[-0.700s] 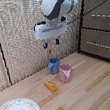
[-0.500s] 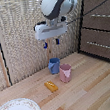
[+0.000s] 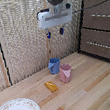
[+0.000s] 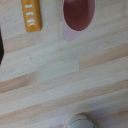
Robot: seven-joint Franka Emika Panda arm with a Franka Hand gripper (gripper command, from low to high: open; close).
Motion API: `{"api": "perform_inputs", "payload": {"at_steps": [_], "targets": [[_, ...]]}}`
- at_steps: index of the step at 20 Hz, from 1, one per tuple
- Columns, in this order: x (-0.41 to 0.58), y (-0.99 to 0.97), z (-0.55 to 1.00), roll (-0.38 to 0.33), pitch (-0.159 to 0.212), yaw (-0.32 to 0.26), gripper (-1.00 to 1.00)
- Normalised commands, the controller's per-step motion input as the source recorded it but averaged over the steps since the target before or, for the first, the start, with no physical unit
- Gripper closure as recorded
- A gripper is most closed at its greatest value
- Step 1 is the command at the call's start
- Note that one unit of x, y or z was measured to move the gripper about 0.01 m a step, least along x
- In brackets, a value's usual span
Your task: Kindly get your arm to the topmost drawer handle. Get a good grip on it, then softly pull to open it.
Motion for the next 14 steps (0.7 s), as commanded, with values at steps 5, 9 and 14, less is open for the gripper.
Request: {"api": "perform_inputs", "payload": {"at_steps": [5, 9, 14], "targets": [[0.0, -0.19, 0.04, -0.358, 0.0, 0.079, -1.0], [0.0, -0.19, 0.03, -0.362, 0.0, 0.082, -1.0], [0.0, -0.19, 0.03, -0.363, 0.0, 0.079, -1.0]]}}
